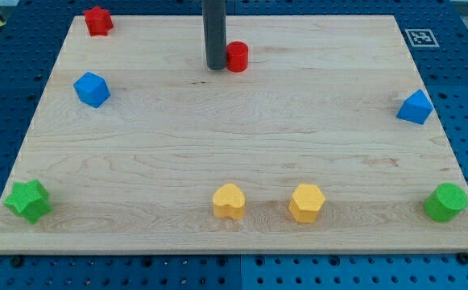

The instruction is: Move the red circle towards top center

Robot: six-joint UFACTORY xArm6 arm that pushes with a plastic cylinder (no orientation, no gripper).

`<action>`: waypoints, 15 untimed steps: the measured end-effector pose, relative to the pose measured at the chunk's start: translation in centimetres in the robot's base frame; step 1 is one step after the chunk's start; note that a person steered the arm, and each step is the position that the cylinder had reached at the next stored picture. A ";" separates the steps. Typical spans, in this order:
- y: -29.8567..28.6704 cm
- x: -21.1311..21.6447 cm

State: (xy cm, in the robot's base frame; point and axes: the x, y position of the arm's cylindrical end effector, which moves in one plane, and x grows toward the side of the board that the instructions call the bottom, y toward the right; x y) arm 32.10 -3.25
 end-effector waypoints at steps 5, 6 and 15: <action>1.7 3.2; 2.5 0.7; 6.4 -1.8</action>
State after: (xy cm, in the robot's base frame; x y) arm 30.29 3.15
